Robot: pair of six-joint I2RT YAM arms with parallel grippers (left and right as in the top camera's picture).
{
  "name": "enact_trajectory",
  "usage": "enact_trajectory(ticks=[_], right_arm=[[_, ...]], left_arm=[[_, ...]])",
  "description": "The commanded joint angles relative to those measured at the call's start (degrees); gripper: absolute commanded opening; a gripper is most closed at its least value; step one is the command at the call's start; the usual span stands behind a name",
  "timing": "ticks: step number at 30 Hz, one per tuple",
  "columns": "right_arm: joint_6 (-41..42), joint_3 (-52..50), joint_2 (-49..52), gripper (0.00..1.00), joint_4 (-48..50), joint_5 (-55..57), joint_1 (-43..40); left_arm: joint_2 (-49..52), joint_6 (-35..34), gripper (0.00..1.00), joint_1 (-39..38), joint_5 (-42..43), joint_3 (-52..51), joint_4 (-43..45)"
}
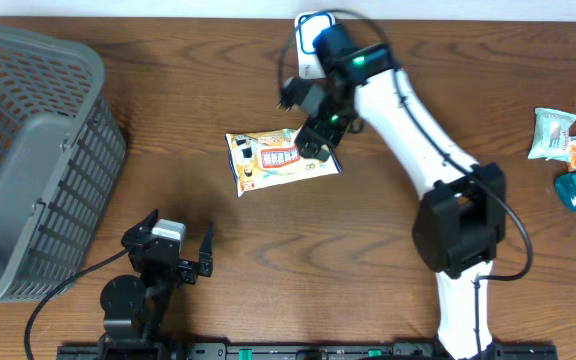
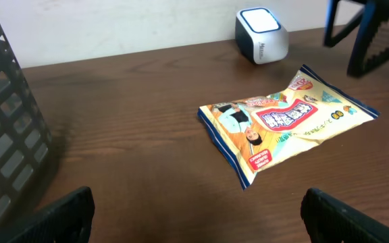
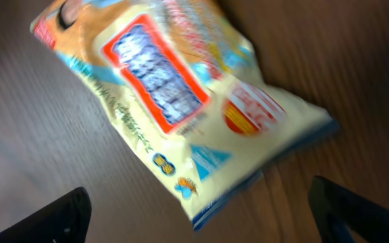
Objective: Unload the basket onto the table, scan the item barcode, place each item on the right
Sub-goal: 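Move the right gripper to the snack bag and grasp it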
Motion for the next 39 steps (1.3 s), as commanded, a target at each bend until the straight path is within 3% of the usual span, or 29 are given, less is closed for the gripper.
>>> enact_trajectory(ticks=[1,6,19,25,27,32,33,39], right_arm=[[-12.9,0.02,0.15,0.99,0.04,3.34,3.72],[-18.82,0.02,0.57,0.99,0.33,-1.33,5.16],[-19.08,0.02,11.3,0.96,3.39,0.09,5.75],[-15.96,0.02,15.06,0.73,6.14,10.84,6.38],[-13.44,0.09,14.82,0.39,5.46,11.67,6.23],[-5.14,0.2,11.72,0.01,3.34,10.95,6.62],[-1.64,0.24,9.42,0.01,1.14,6.45,6.58],[1.33,0.24,0.55,0.01,-9.79,-20.94,3.93]], left_arm=[[-0.28,0.96,0.98,0.31,0.74,-0.9,-1.25],[-0.28,0.96,0.98,0.31,0.74,-0.9,-1.25],[-0.28,0.96,0.98,0.31,0.74,-0.9,-1.25],[-0.28,0.96,0.98,0.31,0.74,-0.9,-1.25],[-0.28,0.96,0.98,0.31,0.74,-0.9,-1.25],[-0.28,0.96,0.98,0.31,0.74,-0.9,-1.25],[-0.28,0.96,0.98,0.31,0.74,-0.9,-1.22],[-0.28,0.96,0.98,0.31,0.74,-0.9,-1.25]])
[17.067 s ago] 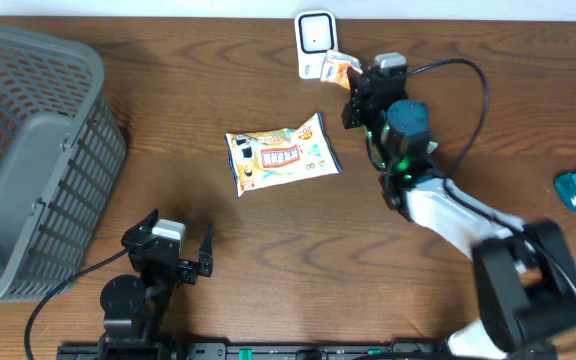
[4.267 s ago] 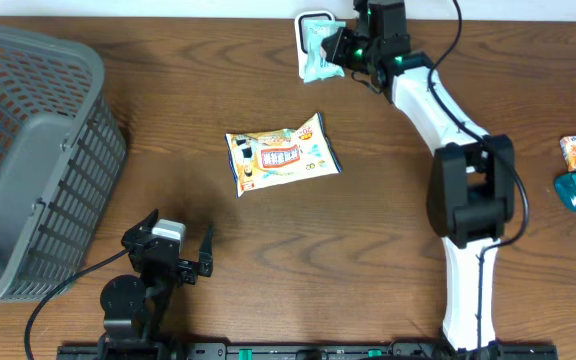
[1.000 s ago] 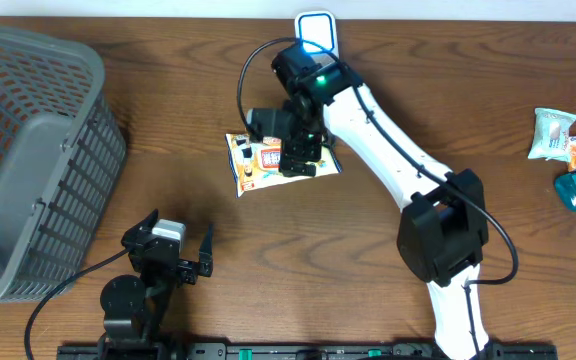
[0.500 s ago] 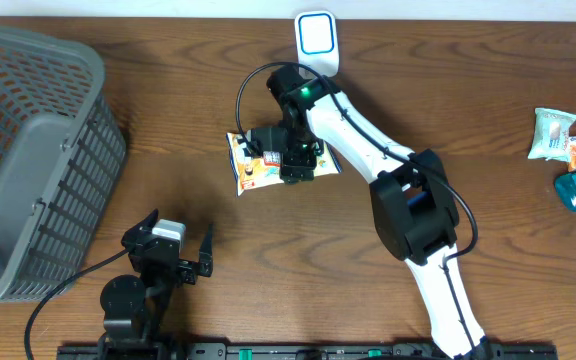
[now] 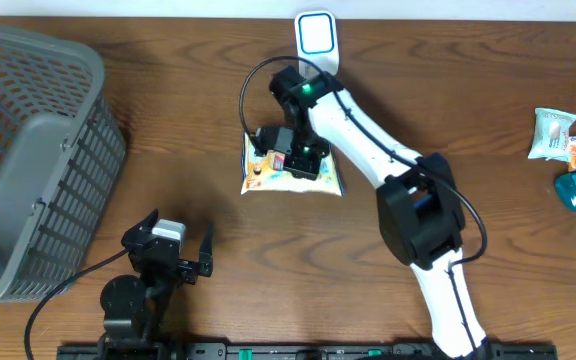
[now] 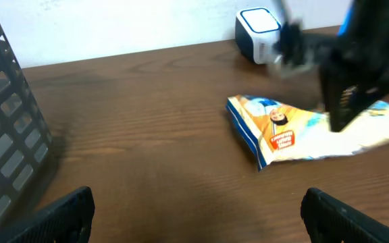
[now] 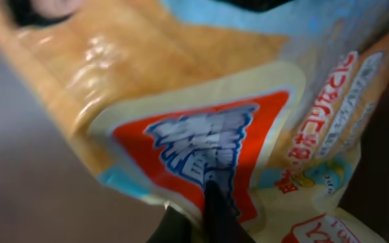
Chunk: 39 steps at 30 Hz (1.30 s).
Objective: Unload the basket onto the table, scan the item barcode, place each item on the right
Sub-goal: 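Move the right gripper to the snack bag and grasp it, then lift the snack bag and rotate it with the right gripper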
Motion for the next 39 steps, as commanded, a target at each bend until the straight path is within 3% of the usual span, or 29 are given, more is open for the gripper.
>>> enact_trajectory(ticks=[1,3,7,10,11,12,13,14,20,25,31,39], right_arm=[[4.48,-0.02,-8.61,0.01,-5.57,-23.5,-2.19],[2.69,-0.02,-11.41,0.01,-11.54,-33.57,-3.85],[-8.83,-0.26,-15.19,0.01,-23.47,-49.86,-6.84],[-7.02,-0.57,-16.94,0.02,-23.02,-49.05,-7.89],[-7.63,-0.57,-17.0,0.09,-22.38,-47.23,-7.98],[-7.93,-0.57,-16.96,0.2,-21.51,-45.2,-7.93],[-7.91,-0.61,-16.76,0.4,-20.94,-43.45,-7.61],[-7.91,-0.61,-16.41,0.99,-20.74,-41.86,-7.1],[-4.04,-1.79,-14.21,0.99,-17.81,-21.11,0.61],[3.98,-5.9,-13.92,0.99,-13.35,-14.34,4.81],[24.61,-9.64,-14.05,0.99,-11.34,6.19,6.69],[30.73,-13.4,-23.98,0.99,-16.79,11.96,6.8]], left_arm=[[-0.28,0.96,0.98,0.31,0.74,-0.9,-1.25],[-0.28,0.96,0.98,0.31,0.74,-0.9,-1.22],[-0.28,0.96,0.98,0.31,0.74,-0.9,-1.25],[-0.28,0.96,0.98,0.31,0.74,-0.9,-1.25],[-0.28,0.96,0.98,0.31,0.74,-0.9,-1.25],[-0.28,0.96,0.98,0.31,0.74,-0.9,-1.25],[-0.28,0.96,0.98,0.31,0.74,-0.9,-1.25],[-0.28,0.96,0.98,0.31,0.74,-0.9,-1.25],[-0.28,0.96,0.98,0.31,0.74,-0.9,-1.25],[-0.28,0.96,0.98,0.31,0.74,-0.9,-1.25],[-0.28,0.96,0.98,0.31,0.74,-0.9,-1.25],[-0.28,0.96,0.98,0.31,0.74,-0.9,-1.25]])
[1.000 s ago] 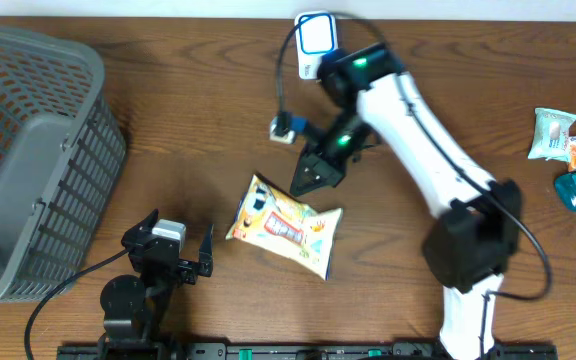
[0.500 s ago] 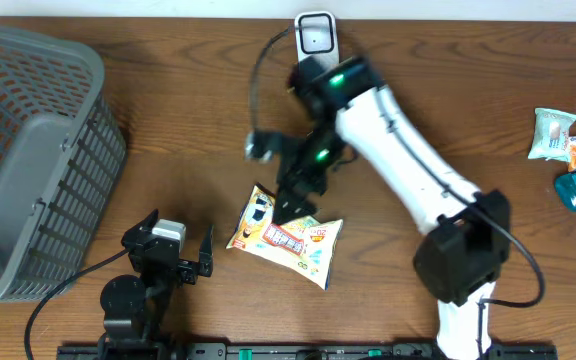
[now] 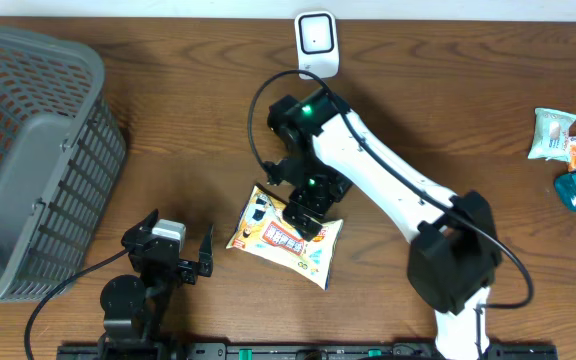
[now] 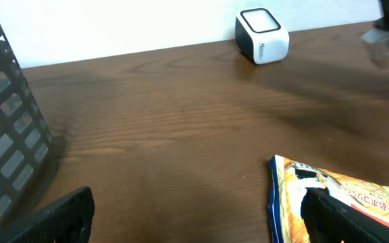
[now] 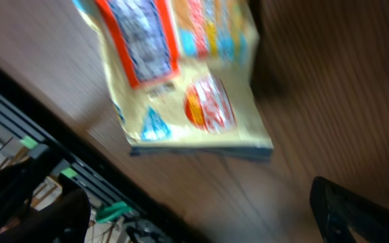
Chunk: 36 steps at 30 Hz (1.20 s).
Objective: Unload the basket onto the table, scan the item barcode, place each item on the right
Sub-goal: 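Lift the snack bag and rotate it with the right gripper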
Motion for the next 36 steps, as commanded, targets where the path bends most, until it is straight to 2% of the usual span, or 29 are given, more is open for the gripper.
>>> enact_trajectory(ticks=[1,4,6,11,13,15,21,26,31,36], right_arm=[[6.88,-4.13,-10.49,0.99,1.03,5.88,0.22],[8.22,-11.45,-20.11,0.99,6.05,5.95,0.17],[10.4,-19.65,-28.26,0.99,13.51,5.81,0.28],[11.26,-43.1,-42.4,0.99,44.81,-3.06,0.28],[9.14,-49.62,-43.67,0.99,55.76,-7.41,0.28],[8.94,-53.44,-42.71,0.99,62.75,-10.6,0.31],[5.31,-54.16,-33.48,0.93,65.61,-10.45,3.39],[5.29,-54.12,-28.61,0.93,68.35,-9.79,8.04],[5.42,-54.12,-23.67,0.9,68.91,3.1,13.2],[5.55,-53.81,-16.48,0.86,71.8,11.39,16.28]], left_arm=[[-0.28,0.96,0.98,0.31,0.74,-0.9,-1.25],[-0.28,0.96,0.98,0.31,0.74,-0.9,-1.25],[-0.28,0.96,0.98,0.31,0.74,-0.9,-1.25],[-0.28,0.96,0.98,0.31,0.74,-0.9,-1.25],[-0.28,0.96,0.98,0.31,0.74,-0.9,-1.25],[-0.28,0.96,0.98,0.31,0.74,-0.9,-1.25],[-0.28,0.96,0.98,0.31,0.74,-0.9,-1.25],[-0.28,0.96,0.98,0.31,0.74,-0.9,-1.25],[-0.28,0.96,0.98,0.31,0.74,-0.9,-1.25],[-0.28,0.96,0.98,0.31,0.74,-0.9,-1.25]])
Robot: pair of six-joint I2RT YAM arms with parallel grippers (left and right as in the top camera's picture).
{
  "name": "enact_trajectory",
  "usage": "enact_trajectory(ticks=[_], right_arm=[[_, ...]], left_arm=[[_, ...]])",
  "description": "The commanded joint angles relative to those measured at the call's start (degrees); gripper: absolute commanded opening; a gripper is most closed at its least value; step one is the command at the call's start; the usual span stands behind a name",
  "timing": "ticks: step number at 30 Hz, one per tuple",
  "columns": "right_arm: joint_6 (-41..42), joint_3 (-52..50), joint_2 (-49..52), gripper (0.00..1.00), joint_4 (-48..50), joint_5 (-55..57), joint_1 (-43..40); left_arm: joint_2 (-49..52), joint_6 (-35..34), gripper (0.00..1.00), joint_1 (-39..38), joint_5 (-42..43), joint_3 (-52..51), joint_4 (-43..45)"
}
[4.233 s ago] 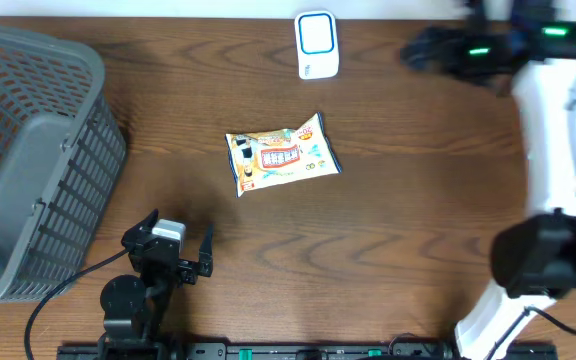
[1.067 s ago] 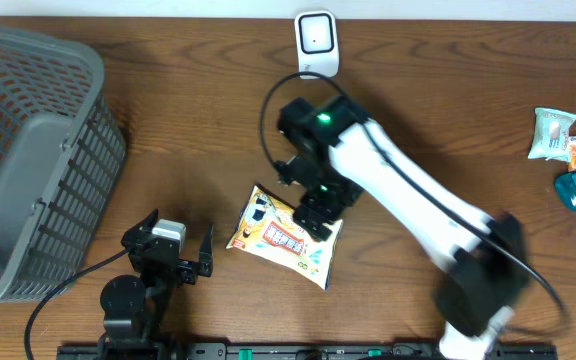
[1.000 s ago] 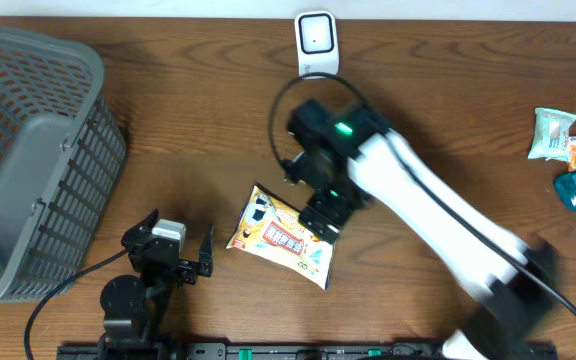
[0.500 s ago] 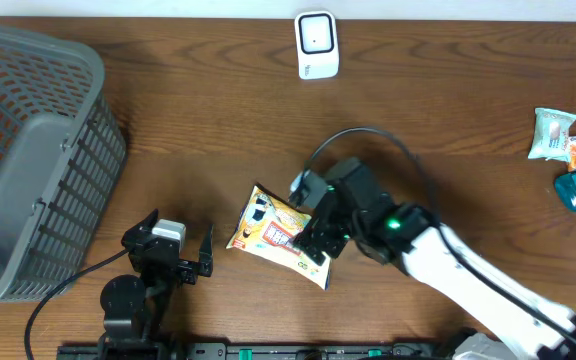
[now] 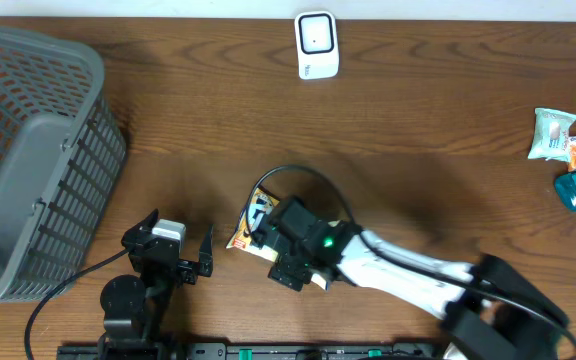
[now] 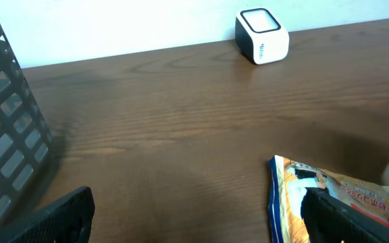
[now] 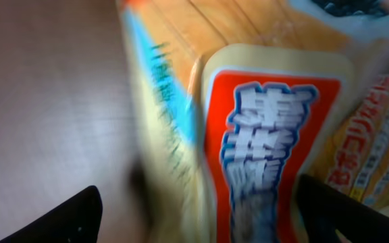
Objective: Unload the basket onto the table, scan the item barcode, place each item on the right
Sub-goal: 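Lift the snack bag and rotate it with the right gripper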
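Note:
The snack bag [image 5: 255, 222], yellow with a red label, lies near the table's front edge, and my right arm covers most of it from above. In the right wrist view the bag [image 7: 262, 115] fills the frame. My right gripper [image 5: 293, 262] [image 7: 201, 212] is open and low over it, its fingers [image 7: 63, 216] wide apart on either side. The white barcode scanner [image 5: 317, 43] [image 6: 262, 35] stands at the far edge. My left gripper [image 5: 173, 258] [image 6: 194, 223] rests open just left of the bag [image 6: 316, 196].
A grey mesh basket [image 5: 23, 150] [image 6: 5, 128] fills the left side of the table. Several small packets [image 5: 568, 155] lie at the far right edge. Bare brown wood stretches between the bag and the scanner.
My right gripper was above the bag's far side; now it is nearer the front edge and close down over the bag. The bag and the left arm have not moved.
The bag first lay mid-table near the scanner with my right gripper open above it. Then the gripper was down on the bag, which was bunched up. Later the bag lay near the front edge by my left gripper, released. Now the right gripper is low over it again.

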Motion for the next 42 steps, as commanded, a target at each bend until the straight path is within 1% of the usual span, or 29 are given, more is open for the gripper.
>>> enact_trajectory(ticks=[1,4,5,7,8,9,10,11,12,13,16,18,21,23,26,28,30,35,42], right_arm=[[-0.22,0.59,5.14,0.86,0.9,10.47,2.14],[-0.07,1.4,7.48,0.82,0.94,15.15,3.26],[0.24,1.75,8.24,0.79,0.96,16.11,3.69],[0.28,2.12,9.2,0.71,1.01,16.17,4.0],[0.92,2.1,9.4,0.55,0.66,15.74,3.74],[0.92,2.1,9.4,0.44,0.11,14.62,3.28],[1.11,2.12,9.38,0.28,-0.46,13.38,2.78],[1.18,2.14,9.35,0.15,-1.22,11.34,2.08],[1.33,2.29,9.35,0.04,-2.01,9.2,1.42],[1.64,2.56,9.35,0.01,-2.89,6.67,0.61],[3.56,5.66,9.31,0.01,-7.39,-1.31,-2.75],[4.07,9.57,9.27,0.01,-12.61,-11.72,-5.86],[-1.27,16.9,9.27,0.01,-22.27,-38.18,-12.39],[-4.7,20.28,9.27,0.01,-26.77,-52.22,-16.79],[-8.98,22.08,9.27,0.01,-29.64,-69.96,-23.08],[-11.37,21.77,9.29,0.01,-29.9,-77.42,-25.97],[-13.81,21.33,9.31,0.01,-29.94,-83.58,-28.55],[-12.33,21.31,9.31,0.01,-30.82,-84.11,-31.23],[-27.67,21.27,9.29,0.01,-30.82,-84.13,-30.58]], left_arm=[[-0.28,0.96,0.98,0.31,0.74,-0.9,-1.25],[-0.28,0.96,0.98,0.31,0.74,-0.9,-1.25],[-0.28,0.96,0.98,0.31,0.74,-0.9,-1.22],[-0.28,0.96,0.98,0.31,0.74,-0.9,-1.25],[-0.28,0.96,0.98,0.31,0.74,-0.9,-1.25],[-0.28,0.98,0.98,0.31,0.74,-0.9,-1.25],[-0.28,0.96,0.98,0.31,0.74,-0.9,-1.25],[-0.28,0.96,0.98,0.31,0.74,-0.9,-1.25],[-0.28,0.96,0.98,0.31,0.74,-0.9,-1.25],[-0.28,0.96,0.98,0.31,0.74,-0.9,-1.25],[-0.28,0.96,0.98,0.31,0.74,-0.9,-1.25],[-0.28,0.96,0.98,0.31,0.74,-0.9,-1.25],[-0.28,0.96,0.98,0.31,0.74,-0.9,-1.25],[-0.28,0.96,0.98,0.31,0.74,-0.9,-1.25],[-0.28,0.96,0.98,0.31,0.74,-0.9,-1.25],[-0.28,0.96,0.98,0.31,0.74,-0.9,-1.25],[-0.28,0.96,0.98,0.31,0.74,-0.9,-1.25],[-0.28,0.96,0.98,0.31,0.74,-0.9,-1.25],[-0.28,0.96,0.98,0.31,0.74,-0.9,-1.25]])
